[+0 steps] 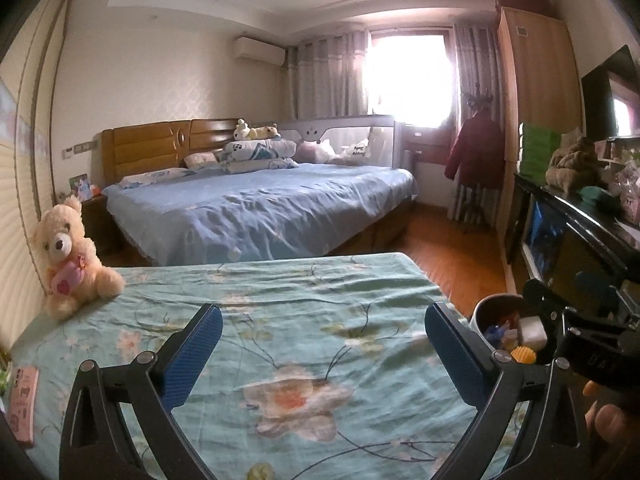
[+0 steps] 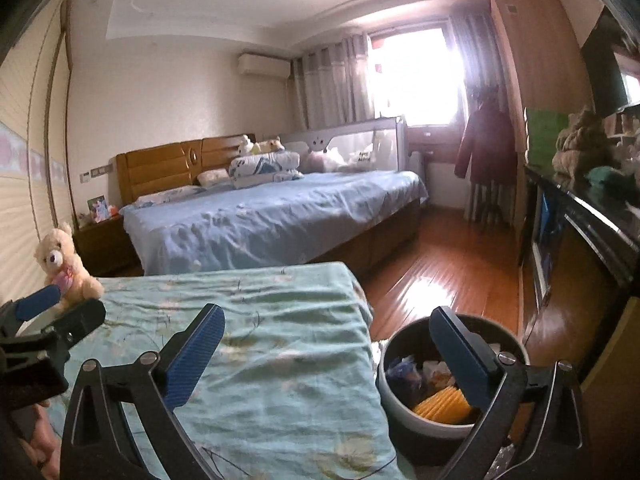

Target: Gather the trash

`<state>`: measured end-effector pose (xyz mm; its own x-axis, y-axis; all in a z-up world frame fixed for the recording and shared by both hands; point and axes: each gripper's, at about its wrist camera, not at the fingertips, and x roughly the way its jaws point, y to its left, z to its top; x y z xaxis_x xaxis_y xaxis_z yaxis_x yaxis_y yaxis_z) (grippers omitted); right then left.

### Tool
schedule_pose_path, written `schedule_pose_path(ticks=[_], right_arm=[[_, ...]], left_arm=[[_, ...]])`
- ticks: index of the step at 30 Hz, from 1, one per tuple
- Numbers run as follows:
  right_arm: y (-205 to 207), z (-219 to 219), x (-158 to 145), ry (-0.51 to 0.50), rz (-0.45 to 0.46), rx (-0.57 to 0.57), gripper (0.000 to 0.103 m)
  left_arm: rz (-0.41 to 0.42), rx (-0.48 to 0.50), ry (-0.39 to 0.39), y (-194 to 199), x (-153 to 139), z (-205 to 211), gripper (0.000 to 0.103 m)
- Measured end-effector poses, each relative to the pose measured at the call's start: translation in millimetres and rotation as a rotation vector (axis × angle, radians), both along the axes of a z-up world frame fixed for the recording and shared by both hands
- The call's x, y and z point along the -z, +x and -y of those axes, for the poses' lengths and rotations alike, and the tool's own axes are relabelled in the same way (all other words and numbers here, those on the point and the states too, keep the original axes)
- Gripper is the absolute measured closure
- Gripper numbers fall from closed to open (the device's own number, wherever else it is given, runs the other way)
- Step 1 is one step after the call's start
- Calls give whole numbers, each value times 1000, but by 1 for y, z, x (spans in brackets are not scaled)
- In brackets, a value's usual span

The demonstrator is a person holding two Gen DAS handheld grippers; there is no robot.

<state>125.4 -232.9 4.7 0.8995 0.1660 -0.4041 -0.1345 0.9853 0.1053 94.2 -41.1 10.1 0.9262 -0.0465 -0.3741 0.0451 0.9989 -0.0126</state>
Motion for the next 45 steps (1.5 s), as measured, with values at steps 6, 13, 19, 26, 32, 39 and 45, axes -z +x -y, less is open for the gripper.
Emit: schedule_pose_path(ticks=[6,13,19,26,32,39,45], right_arm=[[4,5,4,14,-24,-7,0],[5,7,5,22,-34,-6,0],[5,7,5,19,-34,-15,0],[4,6,4,19,-34,-14,0],[4,6,3,23,-36,-16,0],[4,6,2,32,-39,-19,0],[4,7,2,31,-38,-19,0]], left_arm=[[-10,1,3,9,-5,-1,1],[-9,-3,8,13,-4,-1,1],[-8,-1,8,14,-4,0,1],[-10,-1,5,15,-3,-1,1],[-12,4,6,15,-2,-2,1],[-5,0,13,13,-1,-2,1],[5,-1,20,12,-2,-2,1]])
